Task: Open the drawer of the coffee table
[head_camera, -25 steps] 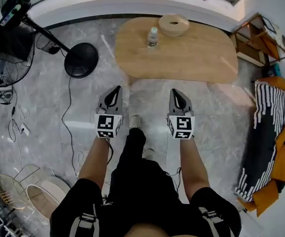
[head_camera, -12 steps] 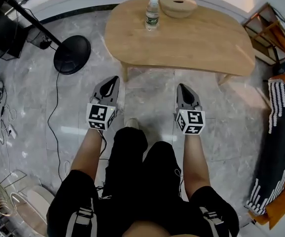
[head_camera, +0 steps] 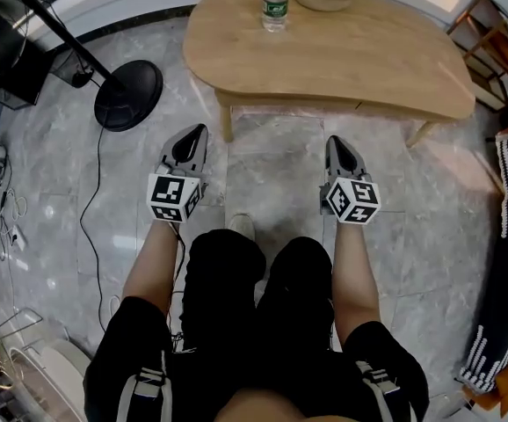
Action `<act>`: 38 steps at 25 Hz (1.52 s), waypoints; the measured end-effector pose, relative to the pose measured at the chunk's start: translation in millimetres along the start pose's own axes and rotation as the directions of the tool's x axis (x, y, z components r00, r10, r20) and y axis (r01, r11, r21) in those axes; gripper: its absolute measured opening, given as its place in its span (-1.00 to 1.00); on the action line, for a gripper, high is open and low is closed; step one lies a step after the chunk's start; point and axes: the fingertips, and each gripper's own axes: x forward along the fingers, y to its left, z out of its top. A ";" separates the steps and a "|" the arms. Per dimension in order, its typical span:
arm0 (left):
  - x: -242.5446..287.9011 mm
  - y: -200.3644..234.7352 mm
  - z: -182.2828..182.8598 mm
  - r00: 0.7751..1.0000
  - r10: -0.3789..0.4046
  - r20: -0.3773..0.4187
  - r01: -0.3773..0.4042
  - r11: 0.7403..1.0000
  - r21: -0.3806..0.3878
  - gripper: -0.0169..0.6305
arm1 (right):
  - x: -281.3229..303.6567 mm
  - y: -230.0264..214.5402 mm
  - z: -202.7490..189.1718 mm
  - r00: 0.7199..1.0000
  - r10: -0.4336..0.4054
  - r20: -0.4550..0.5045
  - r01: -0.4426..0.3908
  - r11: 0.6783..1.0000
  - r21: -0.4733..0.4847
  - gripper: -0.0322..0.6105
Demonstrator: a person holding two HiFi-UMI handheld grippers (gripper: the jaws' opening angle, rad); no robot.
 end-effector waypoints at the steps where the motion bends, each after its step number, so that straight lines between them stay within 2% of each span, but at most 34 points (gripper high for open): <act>1: 1.6 0.0 -2.4 1.000 -0.004 -0.009 0.004 1.000 0.008 -0.90 | 2.0 -5.8 -0.9 1.000 -0.001 0.006 0.001 0.999 0.043 -0.85; 4: 9.2 1.9 -14.3 0.999 -0.025 -0.043 0.026 1.000 0.013 -0.90 | 9.3 -24.6 -10.0 1.000 -0.004 0.013 0.001 0.981 0.193 -0.85; 6: 16.2 4.8 -23.2 0.998 -0.035 -0.056 0.034 0.999 -0.014 -0.90 | 14.0 -35.1 -16.6 1.000 0.020 0.024 -0.026 0.956 0.292 -0.83; 7: 20.3 5.6 -27.6 0.997 -0.045 -0.060 0.043 0.998 -0.036 -0.84 | 16.7 -38.7 -19.0 0.998 0.045 0.035 -0.054 0.937 0.345 -0.50; 8: 24.5 5.4 -32.1 0.996 -0.063 -0.064 0.059 0.997 -0.059 -0.42 | 19.4 -42.0 -20.9 0.996 0.070 0.050 -0.084 0.913 0.399 -0.29; 9: 28.7 4.3 -36.9 0.994 -0.083 -0.071 0.078 0.994 -0.078 -0.17 | 22.1 -45.8 -22.7 0.993 0.091 0.069 -0.112 0.887 0.449 -0.23; 13: 51.3 3.5 -53.9 0.987 -0.121 -0.110 0.113 0.991 -0.072 -0.12 | 42.5 -68.2 -30.2 0.980 0.134 0.145 -0.196 0.768 0.610 0.27; 15: 65.6 8.3 -59.2 0.985 -0.124 -0.118 0.115 0.990 -0.083 -0.12 | 55.9 -80.8 -36.6 0.976 0.141 0.164 -0.214 0.734 0.645 0.36; 18: 87.1 18.2 -69.5 0.984 -0.132 -0.123 0.116 0.985 -0.130 -0.12 | 75.0 -101.9 -45.6 0.975 0.128 0.183 -0.218 0.728 0.650 0.39; 19: 94.1 20.5 -74.5 0.983 -0.134 -0.128 0.116 0.984 -0.138 -0.12 | 82.1 -106.0 -48.4 0.972 0.123 0.202 -0.230 0.690 0.687 0.39; 20: 101.1 22.5 -79.4 0.982 -0.137 -0.133 0.118 0.983 -0.140 -0.12 | 89.4 -108.6 -50.8 0.967 0.118 0.225 -0.248 0.637 0.730 0.39; 21: 108.3 24.8 -83.4 0.981 -0.141 -0.136 0.121 0.983 -0.140 -0.12 | 96.7 -112.3 -52.9 0.964 0.112 0.243 -0.260 0.603 0.754 0.39; 25: 139.9 33.3 -91.5 0.979 -0.161 -0.124 0.139 0.976 -0.169 -0.12 | 124.1 -135.4 -60.8 0.957 0.110 0.269 -0.281 0.588 0.758 0.35; 29: 166.6 40.2 -94.0 0.981 -0.168 -0.096 0.146 0.970 -0.196 -0.11 | 141.5 -145.6 -54.4 0.927 0.127 0.354 -0.365 0.523 0.770 0.31; 31: 176.1 44.7 -95.4 0.983 -0.169 -0.076 0.147 0.960 -0.237 -0.12 | 147.5 -150.8 -56.8 0.918 0.131 0.375 -0.387 0.509 0.769 0.29; 34: 188.3 50.3 -99.3 0.985 -0.162 -0.050 0.141 0.947 -0.289 -0.12 | 156.7 -158.1 -56.5 0.901 0.146 0.408 -0.425 0.484 0.765 0.10; 38: 189.3 51.1 -103.6 0.985 -0.159 -0.070 0.139 0.964 -0.224 -0.25 | 158.1 -158.2 -52.4 0.872 0.176 0.457 -0.481 0.475 0.736 -0.06</act>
